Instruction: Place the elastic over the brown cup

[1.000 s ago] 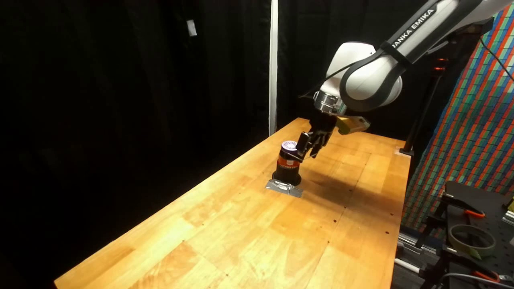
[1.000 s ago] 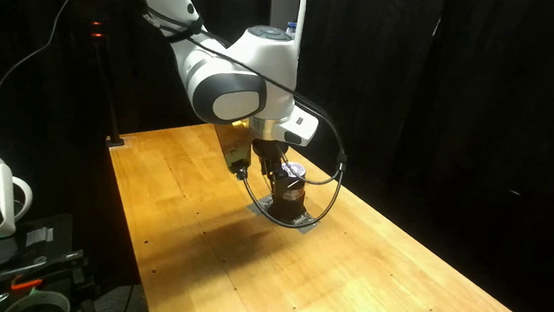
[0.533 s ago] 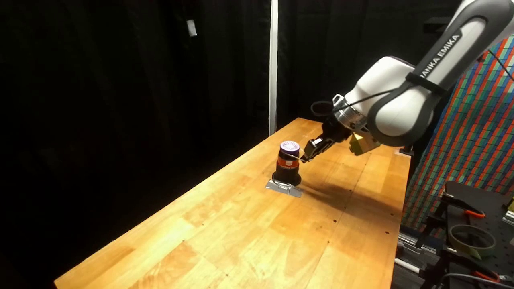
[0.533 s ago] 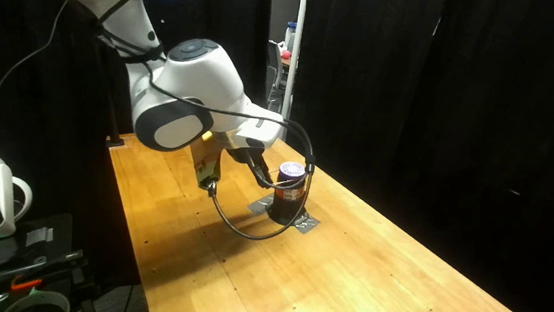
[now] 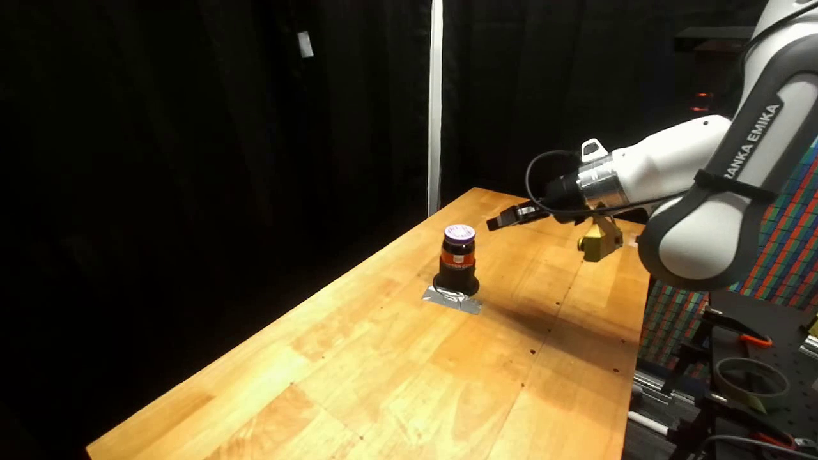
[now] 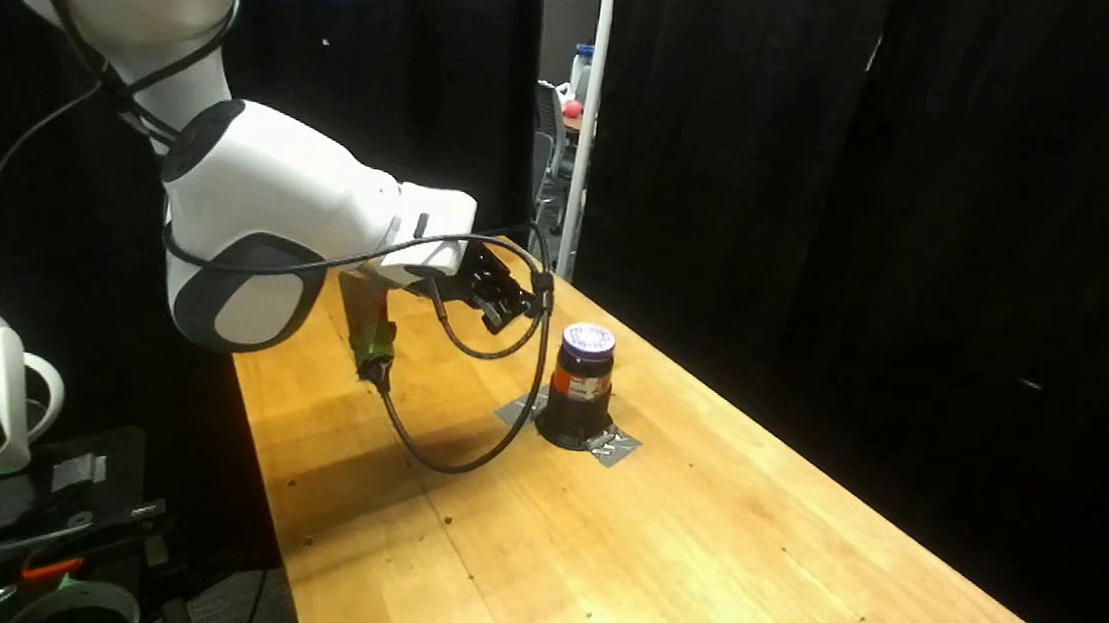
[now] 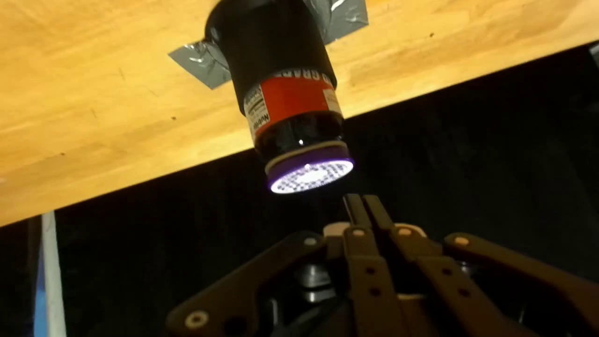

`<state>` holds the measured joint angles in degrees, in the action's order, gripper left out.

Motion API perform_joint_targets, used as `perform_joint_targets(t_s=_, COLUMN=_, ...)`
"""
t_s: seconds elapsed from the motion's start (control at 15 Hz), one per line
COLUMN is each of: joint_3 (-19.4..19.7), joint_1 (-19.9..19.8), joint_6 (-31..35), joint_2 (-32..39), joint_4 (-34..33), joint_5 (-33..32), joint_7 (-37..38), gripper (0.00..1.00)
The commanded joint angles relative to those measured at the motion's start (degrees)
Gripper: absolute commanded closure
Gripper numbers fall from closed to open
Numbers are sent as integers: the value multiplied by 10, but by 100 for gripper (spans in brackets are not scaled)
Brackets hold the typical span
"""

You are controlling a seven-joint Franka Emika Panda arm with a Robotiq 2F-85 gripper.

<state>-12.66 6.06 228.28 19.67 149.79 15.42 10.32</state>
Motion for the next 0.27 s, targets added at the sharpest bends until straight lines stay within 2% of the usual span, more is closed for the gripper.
perform_joint_targets(t_s=0.0, joint_3=11, joint_1=19, joint_6=104, joint_2=43, joint_4=12, joint_5=-22, joint_7=27, gripper=89)
perform_joint_targets(t_s=0.07, joint_3=5, joint_1=14, joint_6=63, joint_2=33, joint_4=24, joint_5=-28, joint_7=40, gripper=65)
perform_joint_targets(t_s=0.2, joint_3=-3, joint_1=0, joint_6=-31, joint_2=14, joint_4=42, joint_5=-53, joint_7=63, gripper=62)
